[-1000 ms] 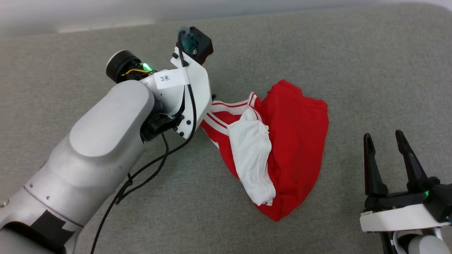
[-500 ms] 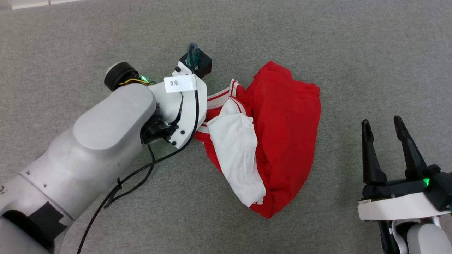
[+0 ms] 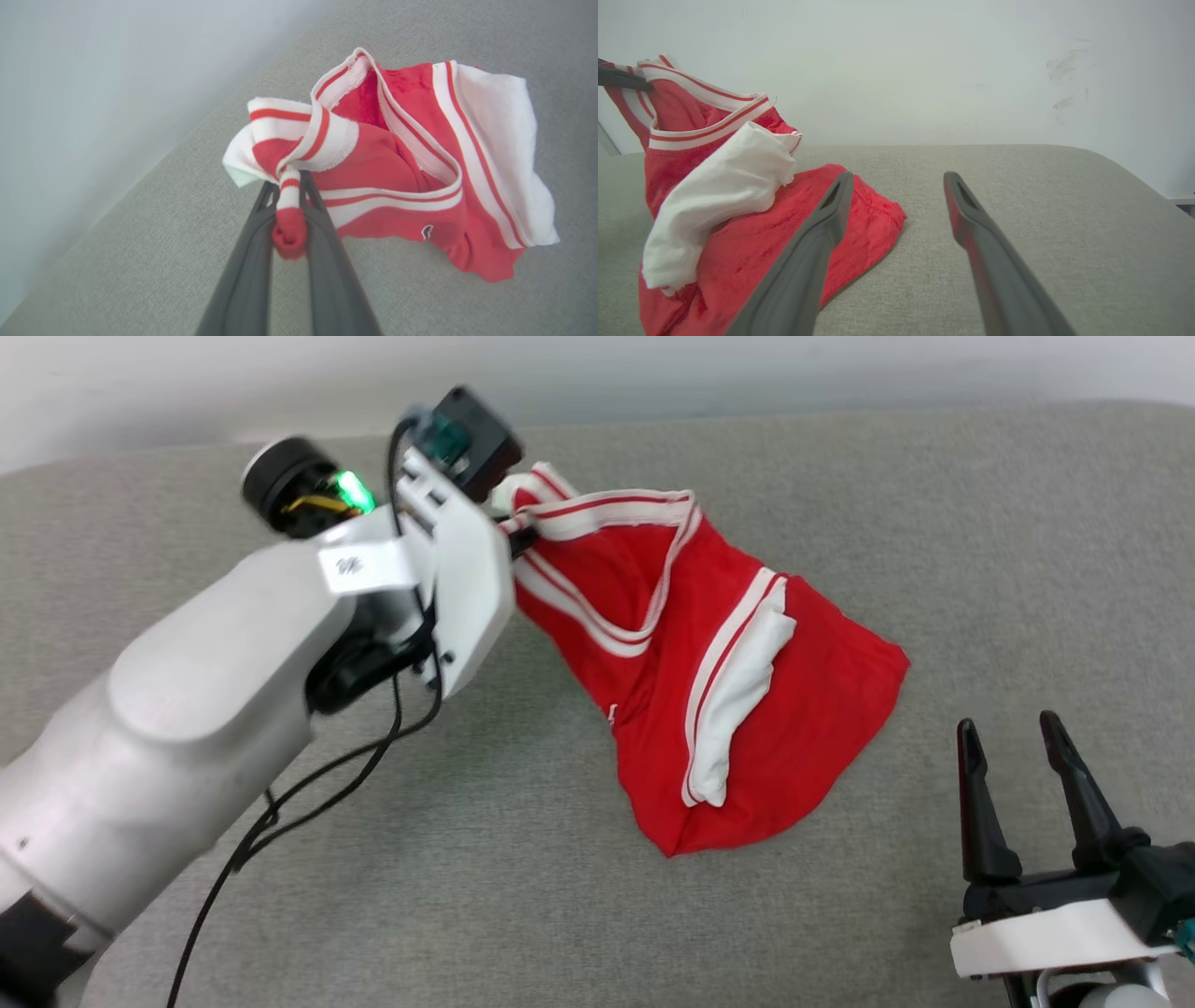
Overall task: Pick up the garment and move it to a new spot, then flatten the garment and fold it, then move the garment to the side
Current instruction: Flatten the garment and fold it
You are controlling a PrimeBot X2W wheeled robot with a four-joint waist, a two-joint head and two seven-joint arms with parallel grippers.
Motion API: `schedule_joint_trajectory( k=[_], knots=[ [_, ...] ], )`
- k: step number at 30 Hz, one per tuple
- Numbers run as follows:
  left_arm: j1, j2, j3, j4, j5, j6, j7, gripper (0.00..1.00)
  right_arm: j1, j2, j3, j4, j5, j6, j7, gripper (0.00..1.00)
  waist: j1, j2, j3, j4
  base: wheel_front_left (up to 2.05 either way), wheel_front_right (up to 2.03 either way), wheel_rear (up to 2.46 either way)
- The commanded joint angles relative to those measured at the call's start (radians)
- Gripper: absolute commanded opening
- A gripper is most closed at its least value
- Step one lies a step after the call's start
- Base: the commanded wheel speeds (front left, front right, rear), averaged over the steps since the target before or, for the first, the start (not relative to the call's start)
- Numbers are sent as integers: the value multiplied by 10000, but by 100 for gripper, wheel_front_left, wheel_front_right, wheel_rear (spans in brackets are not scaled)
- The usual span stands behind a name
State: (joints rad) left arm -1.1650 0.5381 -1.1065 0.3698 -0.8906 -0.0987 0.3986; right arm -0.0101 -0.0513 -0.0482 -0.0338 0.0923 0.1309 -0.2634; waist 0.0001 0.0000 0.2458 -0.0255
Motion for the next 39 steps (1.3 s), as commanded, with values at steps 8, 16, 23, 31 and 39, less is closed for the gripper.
schedule_joint_trajectory(
  k=[8, 16, 23, 31, 39],
  knots=[
    [3089, 1829, 357, -1530, -640, 1662, -1242, 0, 371, 21, -6, 17, 45, -3, -20, 100, -1, 0, -704, 630, 0, 0, 0],
    [6338, 2503, 211, -1746, -1885, 2764, -2144, 0, 526, 22, 11, 114, 61, -3, -20, 100, -1, 0, -808, 562, 0, 0, 0],
    [7162, 2299, 397, -1457, -2113, 3015, -3064, 100, 683, 22, -72, 176, -18, -3, -20, 100, -1, 0, -1142, 588, 0, 0, 0],
    [6774, 2497, 1053, -1851, -1482, 3588, -4737, 100, 896, 22, -86, 156, -13, -3, -22, 100, -1, 0, -1565, 599, 0, 0, 0],
    [5315, 3009, 1406, -2966, -817, 3897, -4260, 100, 851, 21, -12, 89, -73, -3, -22, 100, -1, 0, -1600, 553, 0, 0, 0]
  ],
)
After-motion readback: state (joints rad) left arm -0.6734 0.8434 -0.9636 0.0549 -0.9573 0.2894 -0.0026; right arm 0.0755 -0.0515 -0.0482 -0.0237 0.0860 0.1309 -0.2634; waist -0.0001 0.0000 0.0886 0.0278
